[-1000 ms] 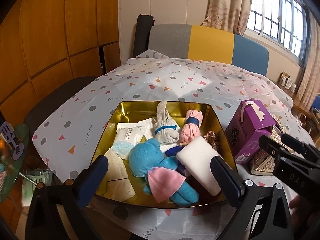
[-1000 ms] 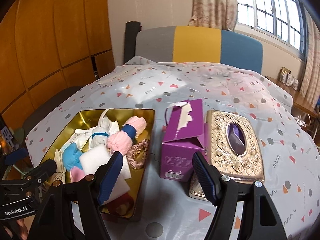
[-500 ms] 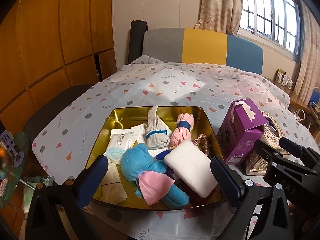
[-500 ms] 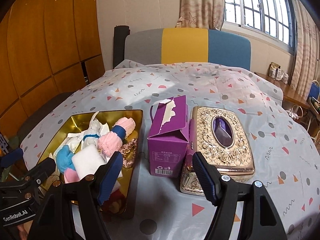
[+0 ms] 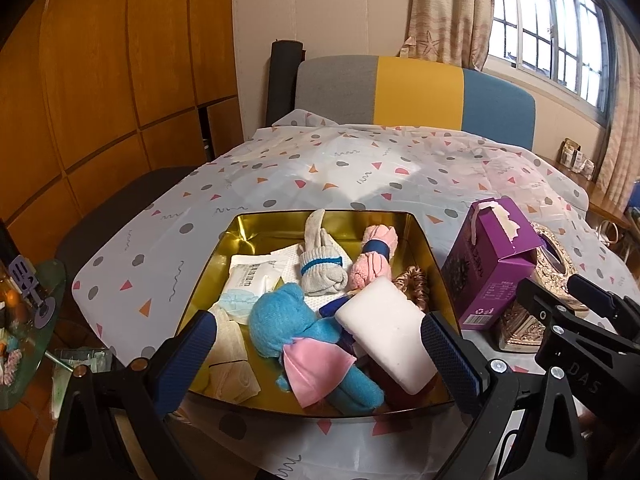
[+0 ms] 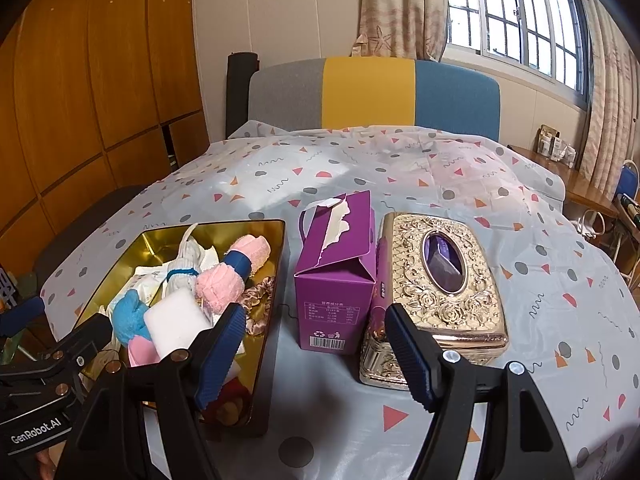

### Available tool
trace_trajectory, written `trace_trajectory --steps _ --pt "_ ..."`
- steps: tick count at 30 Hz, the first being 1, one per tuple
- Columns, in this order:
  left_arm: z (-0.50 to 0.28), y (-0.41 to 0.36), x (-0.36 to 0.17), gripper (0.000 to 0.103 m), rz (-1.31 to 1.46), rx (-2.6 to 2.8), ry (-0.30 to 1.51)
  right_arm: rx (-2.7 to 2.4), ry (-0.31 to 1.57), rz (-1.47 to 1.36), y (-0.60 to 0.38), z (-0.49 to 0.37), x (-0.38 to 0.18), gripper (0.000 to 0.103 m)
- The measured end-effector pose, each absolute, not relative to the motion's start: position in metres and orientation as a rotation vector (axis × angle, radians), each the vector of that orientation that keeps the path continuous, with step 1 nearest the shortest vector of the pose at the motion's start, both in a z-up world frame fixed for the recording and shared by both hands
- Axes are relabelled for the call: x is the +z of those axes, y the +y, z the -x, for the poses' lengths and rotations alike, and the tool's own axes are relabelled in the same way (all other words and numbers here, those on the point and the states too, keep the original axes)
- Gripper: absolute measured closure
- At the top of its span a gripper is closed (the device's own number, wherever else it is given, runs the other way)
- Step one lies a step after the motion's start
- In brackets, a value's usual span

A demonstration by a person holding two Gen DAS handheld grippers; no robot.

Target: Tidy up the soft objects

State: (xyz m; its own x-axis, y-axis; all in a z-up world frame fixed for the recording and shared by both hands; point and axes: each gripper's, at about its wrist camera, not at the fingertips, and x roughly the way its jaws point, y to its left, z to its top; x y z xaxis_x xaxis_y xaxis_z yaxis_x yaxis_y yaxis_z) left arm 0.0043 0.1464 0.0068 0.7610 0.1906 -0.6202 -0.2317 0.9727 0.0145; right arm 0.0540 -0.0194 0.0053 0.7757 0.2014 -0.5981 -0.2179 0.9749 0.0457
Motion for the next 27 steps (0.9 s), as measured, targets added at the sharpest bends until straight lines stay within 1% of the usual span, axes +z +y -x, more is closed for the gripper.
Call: trace_trajectory --steps 27 --pt "-0.002 0.1499 0.0048 0.0 0.066 0.246 0.673 0.234 0.651 0.033 -0.018 -0.0526 0.0048 0.03"
